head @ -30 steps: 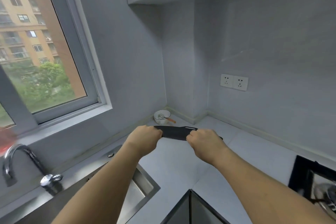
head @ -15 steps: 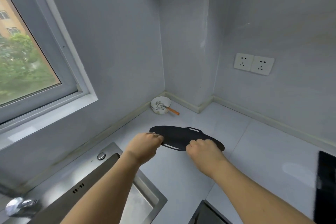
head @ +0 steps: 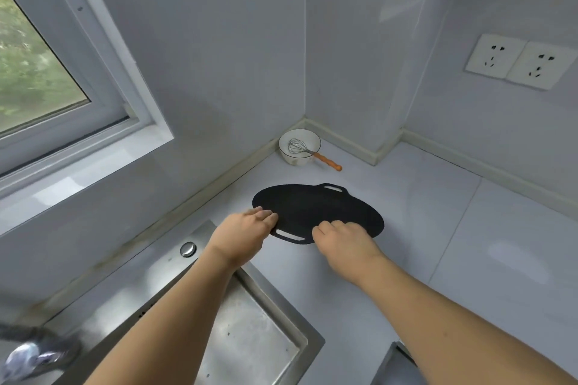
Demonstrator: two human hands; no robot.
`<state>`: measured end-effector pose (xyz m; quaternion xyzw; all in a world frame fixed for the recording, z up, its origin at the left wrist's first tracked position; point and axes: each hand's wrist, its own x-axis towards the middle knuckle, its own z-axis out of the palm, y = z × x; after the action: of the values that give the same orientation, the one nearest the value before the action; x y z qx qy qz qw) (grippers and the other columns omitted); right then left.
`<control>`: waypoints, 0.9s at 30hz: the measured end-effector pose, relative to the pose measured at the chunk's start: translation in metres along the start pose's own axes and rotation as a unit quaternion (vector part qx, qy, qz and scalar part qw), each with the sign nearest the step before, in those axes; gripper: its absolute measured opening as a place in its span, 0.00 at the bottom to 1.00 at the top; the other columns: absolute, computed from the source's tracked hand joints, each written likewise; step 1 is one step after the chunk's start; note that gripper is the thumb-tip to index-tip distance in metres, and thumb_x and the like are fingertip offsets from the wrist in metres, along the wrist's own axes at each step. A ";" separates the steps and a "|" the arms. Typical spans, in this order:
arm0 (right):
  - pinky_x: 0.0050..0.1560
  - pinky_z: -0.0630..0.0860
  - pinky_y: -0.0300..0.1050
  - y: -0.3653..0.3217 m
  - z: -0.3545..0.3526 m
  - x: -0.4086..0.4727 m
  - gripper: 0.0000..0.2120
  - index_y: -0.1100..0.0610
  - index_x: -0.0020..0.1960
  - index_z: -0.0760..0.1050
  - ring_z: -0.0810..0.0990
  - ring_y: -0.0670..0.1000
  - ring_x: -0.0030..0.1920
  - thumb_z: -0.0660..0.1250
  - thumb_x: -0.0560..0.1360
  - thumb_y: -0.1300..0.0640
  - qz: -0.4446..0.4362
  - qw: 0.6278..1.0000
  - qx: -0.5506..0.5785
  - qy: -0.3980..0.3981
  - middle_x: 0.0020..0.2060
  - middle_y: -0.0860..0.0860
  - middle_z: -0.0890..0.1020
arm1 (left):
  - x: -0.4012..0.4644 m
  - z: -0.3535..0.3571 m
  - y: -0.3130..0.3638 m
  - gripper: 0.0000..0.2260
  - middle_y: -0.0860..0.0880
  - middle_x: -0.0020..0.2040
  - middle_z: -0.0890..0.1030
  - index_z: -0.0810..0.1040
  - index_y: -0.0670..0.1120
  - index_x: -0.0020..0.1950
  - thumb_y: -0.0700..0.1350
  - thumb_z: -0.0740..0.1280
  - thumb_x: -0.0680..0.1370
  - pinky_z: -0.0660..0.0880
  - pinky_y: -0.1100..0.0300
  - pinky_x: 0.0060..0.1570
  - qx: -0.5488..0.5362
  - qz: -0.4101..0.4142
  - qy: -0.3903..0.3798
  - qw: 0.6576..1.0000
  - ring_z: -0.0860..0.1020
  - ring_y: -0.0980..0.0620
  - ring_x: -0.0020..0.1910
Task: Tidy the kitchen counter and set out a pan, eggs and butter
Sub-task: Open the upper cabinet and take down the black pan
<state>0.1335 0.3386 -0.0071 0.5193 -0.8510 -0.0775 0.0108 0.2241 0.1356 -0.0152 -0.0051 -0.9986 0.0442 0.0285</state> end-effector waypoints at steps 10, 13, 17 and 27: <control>0.54 0.77 0.51 -0.030 0.033 0.054 0.27 0.65 0.72 0.59 0.74 0.57 0.61 0.59 0.73 0.70 -0.063 0.992 -0.002 -0.105 0.63 0.59 0.71 | -0.010 0.051 -0.067 0.29 0.49 0.50 0.83 0.83 0.46 0.57 0.33 0.76 0.57 0.74 0.60 0.20 0.030 0.031 -0.059 0.997 0.83 0.47 0.44; 0.60 0.74 0.52 -0.039 0.039 0.067 0.32 0.65 0.76 0.53 0.69 0.59 0.67 0.60 0.75 0.70 -0.076 0.988 -0.010 -0.135 0.69 0.61 0.67 | -0.008 0.063 -0.082 0.29 0.48 0.51 0.83 0.83 0.45 0.57 0.34 0.76 0.56 0.74 0.61 0.21 0.045 0.042 -0.077 0.995 0.83 0.45 0.44; 0.71 0.64 0.51 -0.049 0.049 0.083 0.32 0.64 0.77 0.51 0.62 0.59 0.73 0.61 0.77 0.69 -0.089 0.985 -0.004 -0.151 0.74 0.61 0.60 | -0.007 0.087 -0.100 0.28 0.46 0.54 0.82 0.81 0.44 0.60 0.38 0.77 0.60 0.74 0.59 0.22 0.059 0.065 -0.089 0.992 0.82 0.44 0.48; 0.72 0.64 0.50 -0.070 0.080 0.106 0.35 0.62 0.78 0.47 0.56 0.59 0.76 0.63 0.77 0.68 -0.035 0.982 0.025 -0.185 0.76 0.60 0.54 | 0.015 0.132 -0.131 0.27 0.43 0.59 0.78 0.75 0.43 0.67 0.40 0.73 0.68 0.77 0.55 0.32 0.085 0.151 -0.049 0.984 0.79 0.43 0.47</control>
<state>0.1386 0.2231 -0.1024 0.5257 -0.8212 -0.1510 -0.1625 0.2001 -0.0060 -0.1341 -0.1515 -0.9791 0.1333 -0.0269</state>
